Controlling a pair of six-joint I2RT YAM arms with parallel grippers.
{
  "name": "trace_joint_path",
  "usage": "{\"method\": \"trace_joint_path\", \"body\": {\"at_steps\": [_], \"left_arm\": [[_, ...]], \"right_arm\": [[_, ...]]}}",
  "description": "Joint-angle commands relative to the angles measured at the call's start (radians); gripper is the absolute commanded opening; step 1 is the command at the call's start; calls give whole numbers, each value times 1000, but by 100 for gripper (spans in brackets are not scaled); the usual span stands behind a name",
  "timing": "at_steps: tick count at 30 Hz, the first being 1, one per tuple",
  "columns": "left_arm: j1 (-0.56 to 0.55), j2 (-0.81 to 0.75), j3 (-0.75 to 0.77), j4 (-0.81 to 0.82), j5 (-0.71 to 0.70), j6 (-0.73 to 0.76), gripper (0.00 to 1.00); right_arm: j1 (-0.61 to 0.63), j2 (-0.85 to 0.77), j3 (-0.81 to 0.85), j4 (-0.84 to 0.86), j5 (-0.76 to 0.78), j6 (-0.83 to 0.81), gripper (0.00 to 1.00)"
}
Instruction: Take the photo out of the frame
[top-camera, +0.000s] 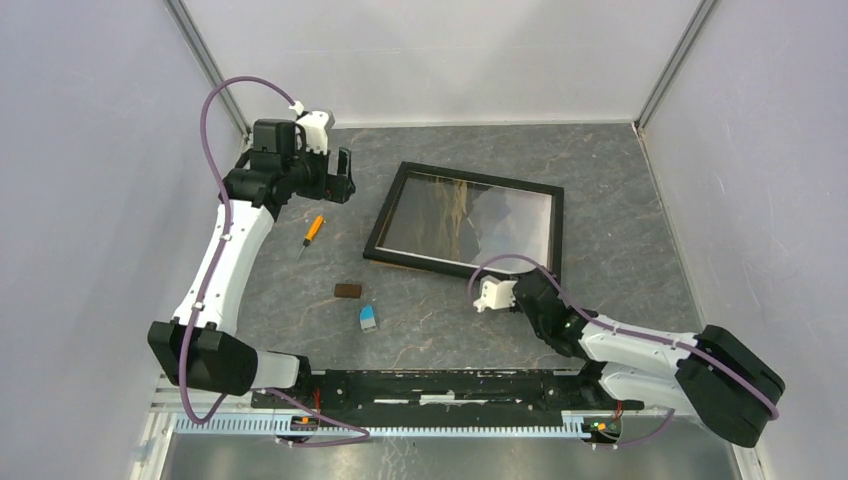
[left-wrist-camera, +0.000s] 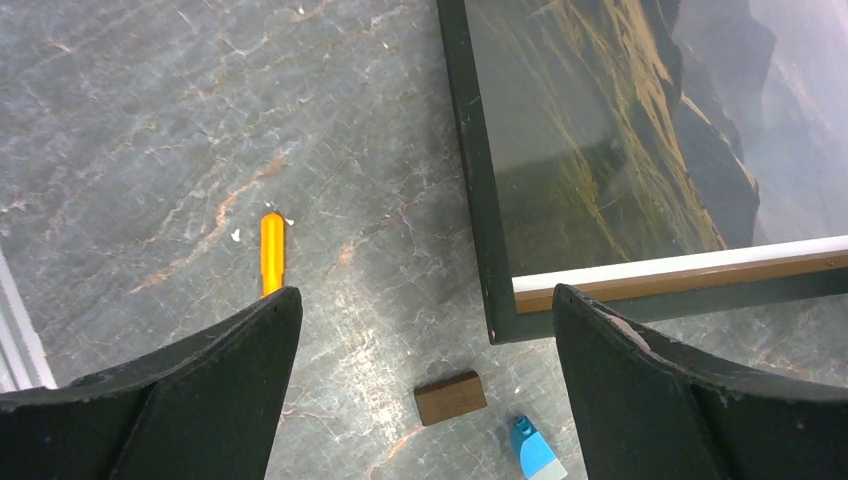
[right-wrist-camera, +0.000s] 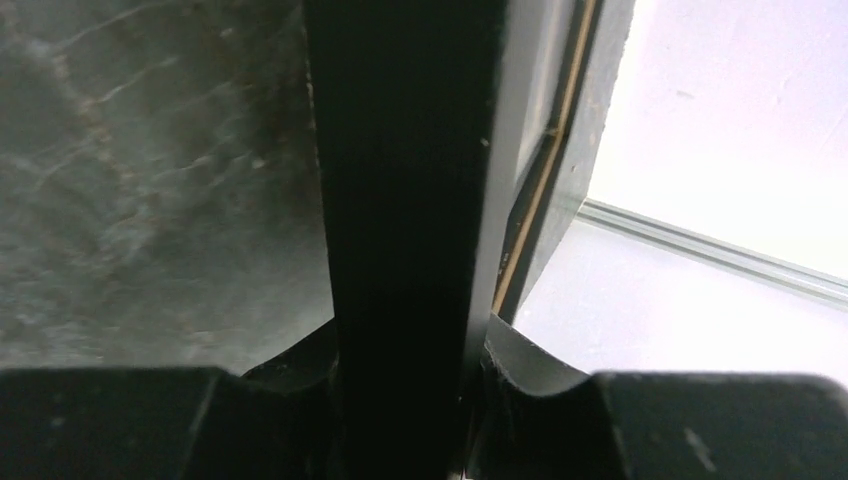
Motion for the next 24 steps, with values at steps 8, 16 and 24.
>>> {"method": "trace_joint_path", "body": {"at_steps": [8, 16, 24], "left_arm": [[6, 2, -82, 66, 44, -31, 100], [6, 9, -103, 69, 57, -21, 100], [6, 77, -85, 54, 84, 25, 100]], "right_arm": [[37, 95, -98, 132, -60, 25, 37], [39, 30, -44, -57, -193, 40, 82], [38, -50, 13, -287, -358, 54, 98]]}}
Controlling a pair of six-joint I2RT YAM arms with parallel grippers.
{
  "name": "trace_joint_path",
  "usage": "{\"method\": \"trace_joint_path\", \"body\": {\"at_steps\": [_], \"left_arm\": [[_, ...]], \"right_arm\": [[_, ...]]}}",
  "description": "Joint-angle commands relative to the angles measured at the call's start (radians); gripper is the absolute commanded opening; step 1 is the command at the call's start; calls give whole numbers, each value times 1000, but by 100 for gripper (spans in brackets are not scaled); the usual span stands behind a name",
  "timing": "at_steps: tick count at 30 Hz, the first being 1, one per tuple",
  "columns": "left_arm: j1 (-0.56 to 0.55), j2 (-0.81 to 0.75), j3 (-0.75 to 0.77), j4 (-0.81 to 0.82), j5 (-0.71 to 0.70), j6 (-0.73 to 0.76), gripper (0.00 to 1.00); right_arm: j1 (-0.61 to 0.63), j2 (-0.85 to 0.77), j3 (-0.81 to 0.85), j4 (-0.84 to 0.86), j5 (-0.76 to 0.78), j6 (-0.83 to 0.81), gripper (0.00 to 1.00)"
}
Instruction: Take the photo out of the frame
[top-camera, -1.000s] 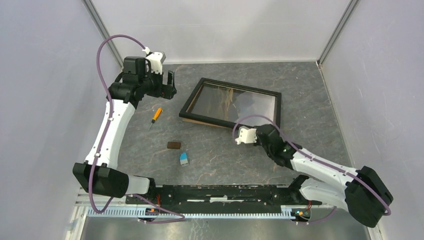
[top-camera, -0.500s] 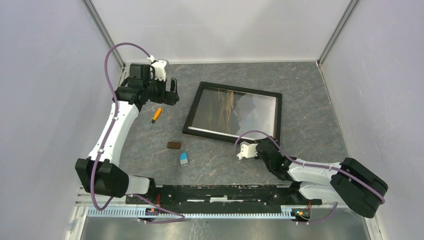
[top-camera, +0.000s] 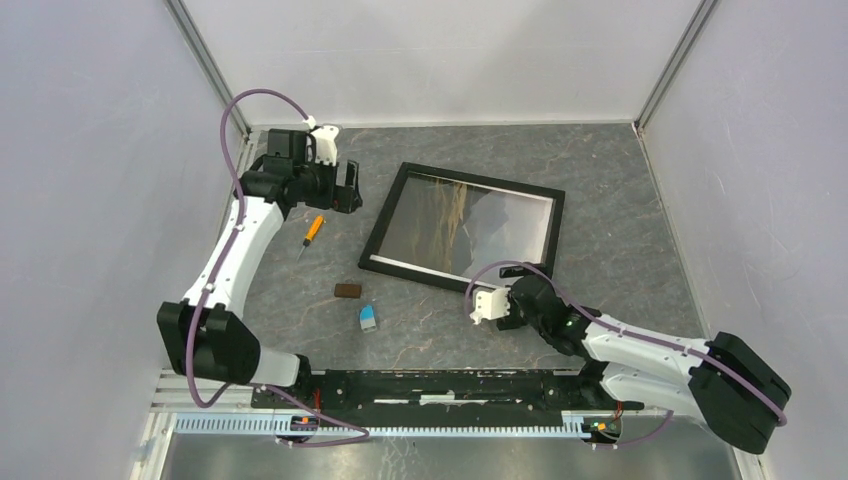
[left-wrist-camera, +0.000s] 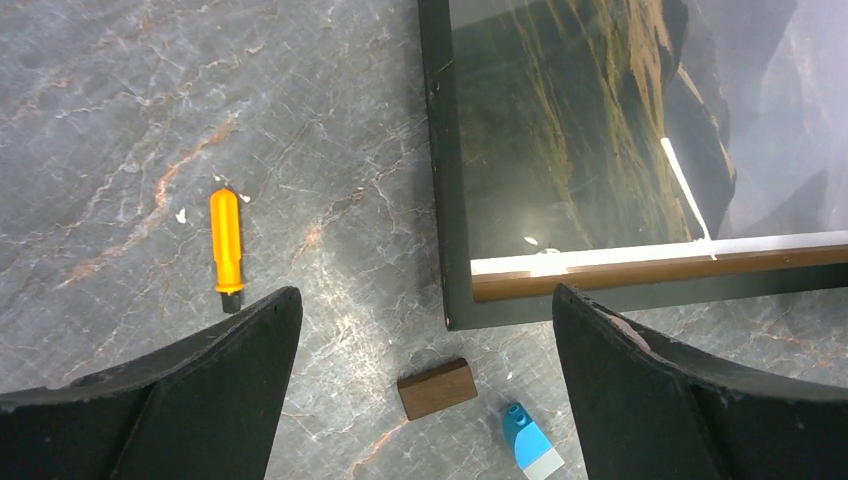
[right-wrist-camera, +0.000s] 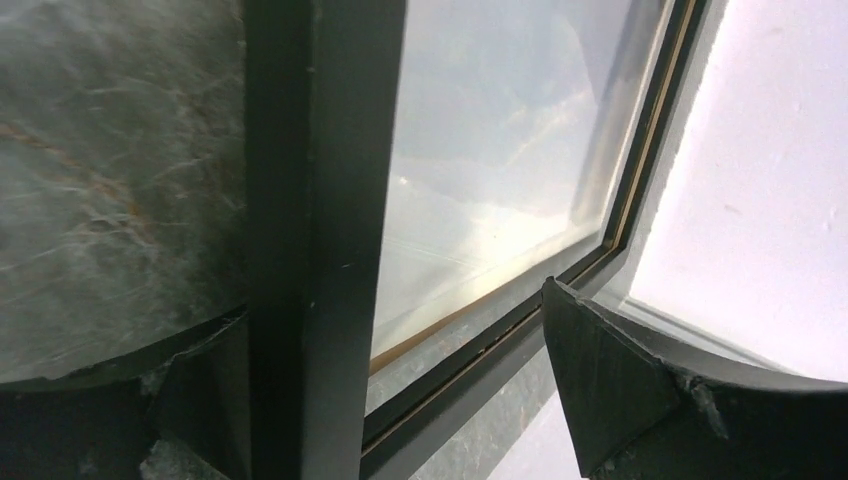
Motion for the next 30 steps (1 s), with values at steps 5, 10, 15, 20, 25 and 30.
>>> {"method": "trace_joint_path", "body": {"at_steps": [5, 10, 15, 20, 25, 30], "left_arm": [[5, 120, 54, -1, 66, 43, 100], [4, 216, 112, -8, 106, 38, 100], [4, 279, 151, -8, 146, 22, 100], [4, 319, 165, -7, 152, 20, 100], [4, 332, 164, -8, 158, 17, 100], [4, 349, 171, -8, 172, 16, 100]], "right_arm": [[1, -53, 21, -292, -239, 44, 98], [-3, -56, 8, -311, -245, 48, 98], [-1, -37, 42, -366, -288, 53, 98], [-2, -61, 77, -469, -397, 14, 98], [-2, -56, 136, -563, -489, 1, 98], [-16, -57, 150, -484, -447, 87, 98]]}}
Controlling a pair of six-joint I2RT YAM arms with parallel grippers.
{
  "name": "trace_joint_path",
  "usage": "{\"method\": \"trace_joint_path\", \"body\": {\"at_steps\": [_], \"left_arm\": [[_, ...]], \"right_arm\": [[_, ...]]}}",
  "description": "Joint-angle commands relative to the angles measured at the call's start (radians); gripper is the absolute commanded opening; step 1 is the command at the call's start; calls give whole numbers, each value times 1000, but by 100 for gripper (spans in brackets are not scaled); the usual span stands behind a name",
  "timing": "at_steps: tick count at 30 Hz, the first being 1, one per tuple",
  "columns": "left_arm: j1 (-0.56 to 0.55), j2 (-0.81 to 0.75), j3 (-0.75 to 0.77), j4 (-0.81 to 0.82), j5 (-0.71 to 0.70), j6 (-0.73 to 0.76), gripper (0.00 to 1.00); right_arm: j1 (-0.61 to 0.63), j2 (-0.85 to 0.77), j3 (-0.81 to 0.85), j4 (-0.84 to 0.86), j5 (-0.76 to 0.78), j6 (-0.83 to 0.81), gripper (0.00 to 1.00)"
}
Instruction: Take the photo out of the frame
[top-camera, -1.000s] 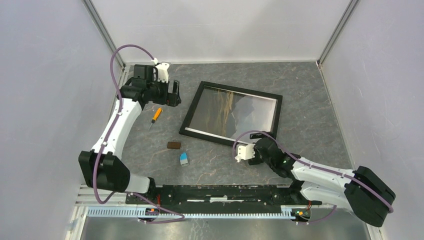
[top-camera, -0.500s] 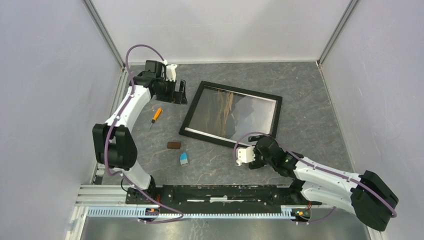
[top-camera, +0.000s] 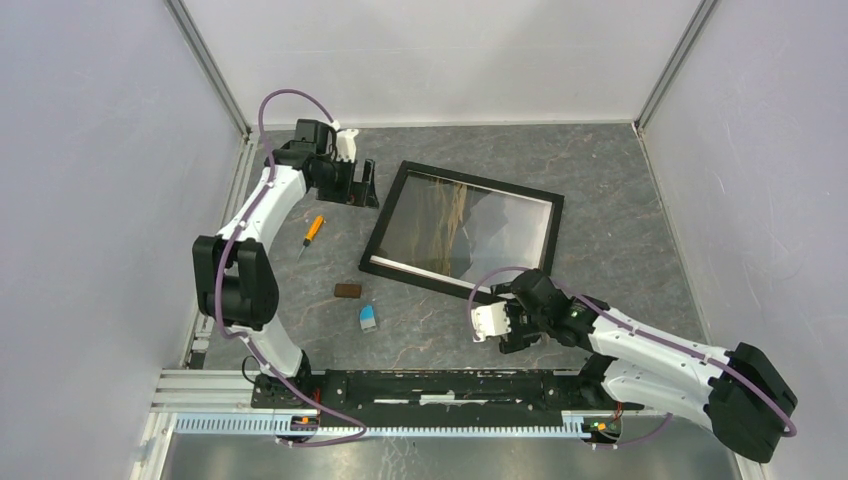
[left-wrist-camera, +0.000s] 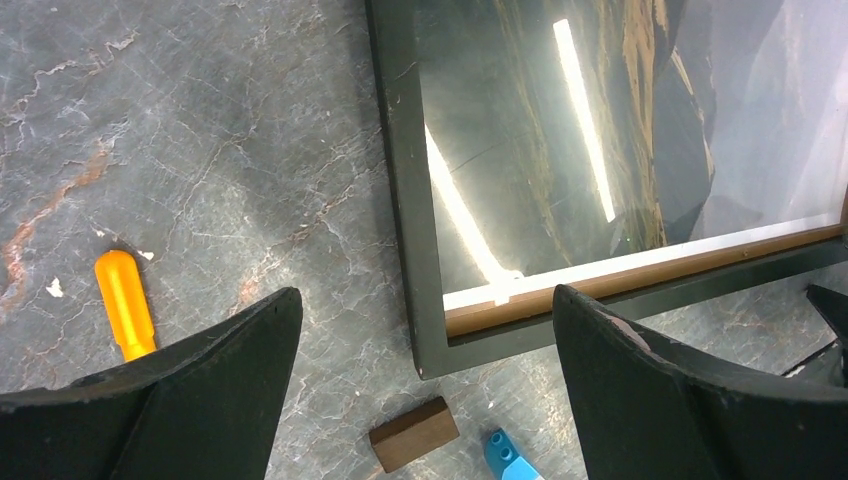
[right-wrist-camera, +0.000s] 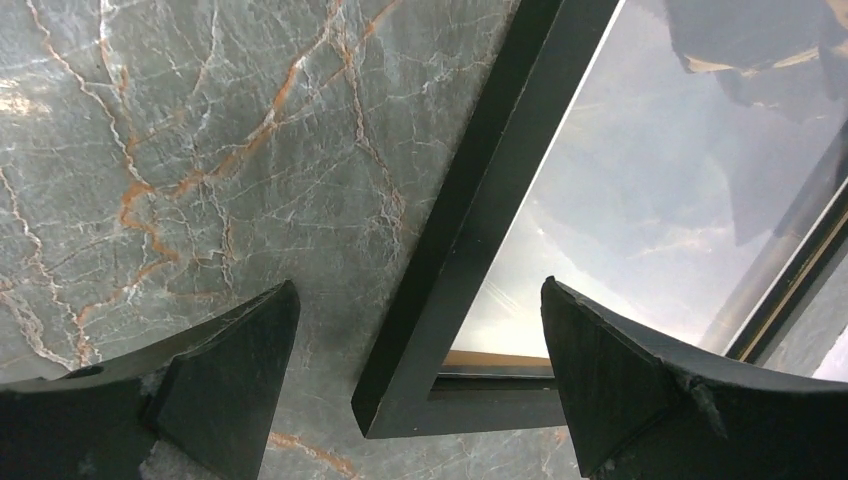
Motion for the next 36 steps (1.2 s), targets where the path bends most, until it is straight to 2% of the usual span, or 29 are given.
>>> {"method": "trace_joint_path", "body": {"at_steps": [1, 7, 11, 14, 22, 27, 31, 36], "left_arm": [[4, 27, 47, 3, 43, 13, 100], [4, 91, 76, 4, 99, 6, 100], [3, 107, 73, 28, 135, -10, 100], [4, 101, 70, 49, 147, -15, 100], [4, 125, 120, 57, 150, -7, 100], [3, 173, 185, 109, 156, -14, 100], [3, 273, 331, 135, 160, -23, 100], [1, 462, 585, 117, 166, -43, 100]], "right_arm": [[-14, 21, 4, -22, -8, 95, 98], [-34, 76, -35, 172, 187, 181, 98], [-49, 115, -94, 273, 286, 168, 98], [-106, 150, -139, 325, 307, 133, 98], [-385, 243, -140, 439, 227, -51, 98], [-550, 367, -31, 502, 202, -124, 98], [-676, 461, 144, 402, 99, -68, 98], [-761, 423, 257, 205, -56, 27, 98]]}}
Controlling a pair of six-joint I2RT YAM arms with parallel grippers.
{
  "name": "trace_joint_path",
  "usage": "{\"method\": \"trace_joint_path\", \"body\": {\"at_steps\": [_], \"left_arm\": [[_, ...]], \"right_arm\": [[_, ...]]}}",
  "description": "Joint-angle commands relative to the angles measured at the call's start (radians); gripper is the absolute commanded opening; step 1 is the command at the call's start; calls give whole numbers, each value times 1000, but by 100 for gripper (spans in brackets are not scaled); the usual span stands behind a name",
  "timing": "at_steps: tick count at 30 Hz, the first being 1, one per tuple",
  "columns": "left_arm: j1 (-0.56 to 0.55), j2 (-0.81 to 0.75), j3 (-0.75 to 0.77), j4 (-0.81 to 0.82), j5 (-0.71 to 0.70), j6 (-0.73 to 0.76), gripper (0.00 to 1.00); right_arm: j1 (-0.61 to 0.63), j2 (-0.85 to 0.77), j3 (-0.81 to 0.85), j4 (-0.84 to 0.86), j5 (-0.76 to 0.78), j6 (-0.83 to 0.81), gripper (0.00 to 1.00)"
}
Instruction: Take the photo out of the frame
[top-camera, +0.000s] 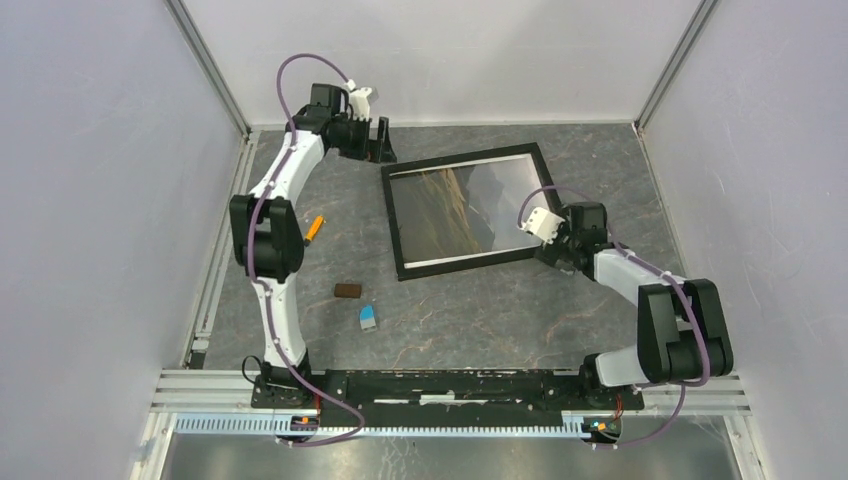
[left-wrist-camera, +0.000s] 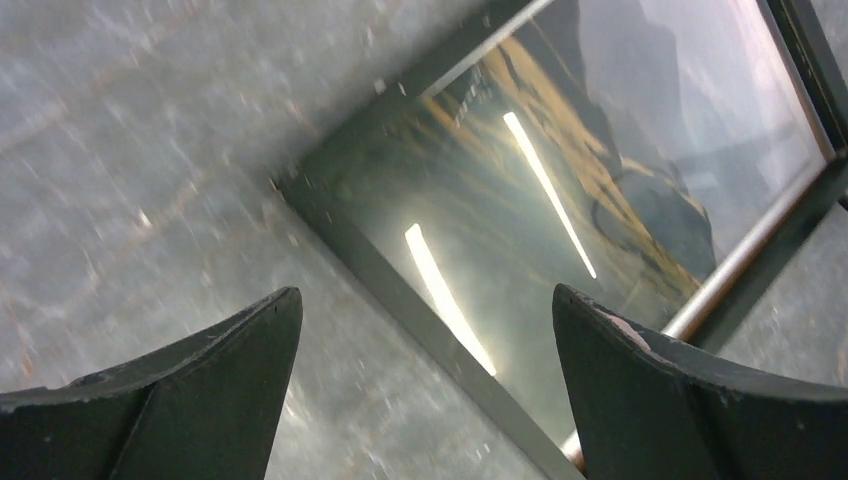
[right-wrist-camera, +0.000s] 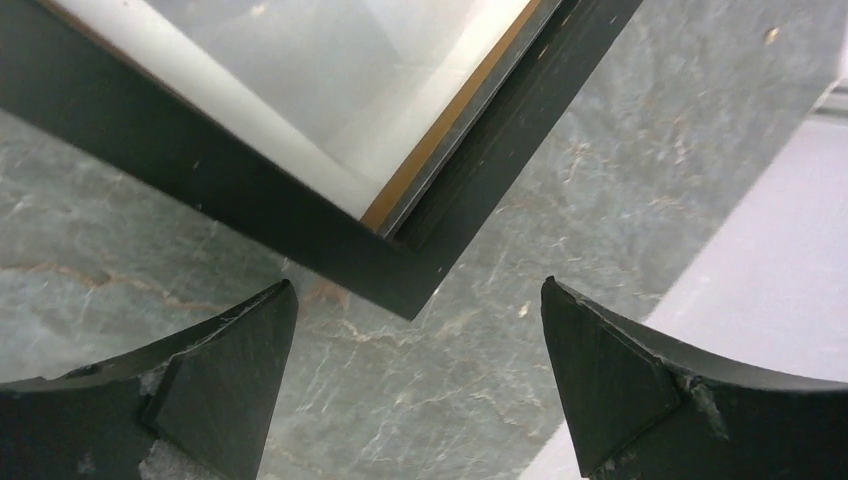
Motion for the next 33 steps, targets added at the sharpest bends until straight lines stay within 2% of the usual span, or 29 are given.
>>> {"method": "trace_joint_path", "body": {"at_steps": [1, 6, 9, 11, 15, 18, 26, 33], "left_arm": [[-1, 145, 214, 35, 31, -51, 100], [-16, 311, 399, 35, 23, -83, 100], [-22, 381, 462, 42, 11, -85, 100], [-26, 411, 477, 57, 9, -86, 100], [-37, 456, 490, 82, 8, -109, 100], [-50, 476, 489, 89, 13, -106, 100], [-95, 493, 463, -6, 11, -22, 100], [-99, 354, 241, -30, 35, 43, 96]], "right_arm": [[-55, -57, 73, -243, -176, 92, 98], [-142, -133, 162, -416, -281, 285, 98], [-246, -184, 193, -507, -517, 462, 98], [-273, -201, 185, -523, -592, 540, 98], [-333, -130, 164, -565, -708, 628, 98], [-410, -14, 141, -599, -871, 649, 98], [-585, 124, 101, -573, -935, 670, 98], [-595, 170, 76, -541, -933, 685, 98]]}}
